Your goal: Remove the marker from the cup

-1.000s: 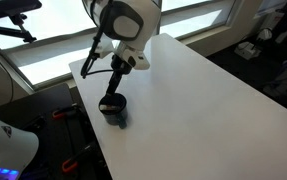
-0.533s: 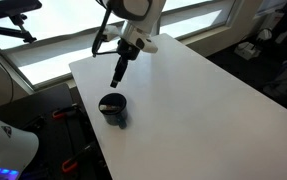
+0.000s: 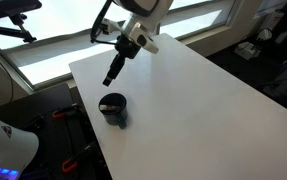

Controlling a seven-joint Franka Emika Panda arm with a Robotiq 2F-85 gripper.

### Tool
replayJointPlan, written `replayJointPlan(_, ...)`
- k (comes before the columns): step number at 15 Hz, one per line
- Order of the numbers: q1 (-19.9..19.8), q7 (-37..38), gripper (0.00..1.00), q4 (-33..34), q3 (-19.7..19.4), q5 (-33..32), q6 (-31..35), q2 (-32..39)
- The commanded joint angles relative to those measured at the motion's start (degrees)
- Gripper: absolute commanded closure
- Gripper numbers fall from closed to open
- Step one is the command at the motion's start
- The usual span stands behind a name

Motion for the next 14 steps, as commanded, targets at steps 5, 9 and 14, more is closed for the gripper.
replayJointPlan(5,-0.6,0.0,0.00,-6.1,-0.3,-2.0,1.9,-7.7)
replayJointPlan(9,-1.1,0.0,0.00,-4.8,0.2,-1.9,0.9,-6.4)
replayJointPlan(14,-1.2,-1.3,0.00,-6.8,0.5,-1.9,2.4,-8.2)
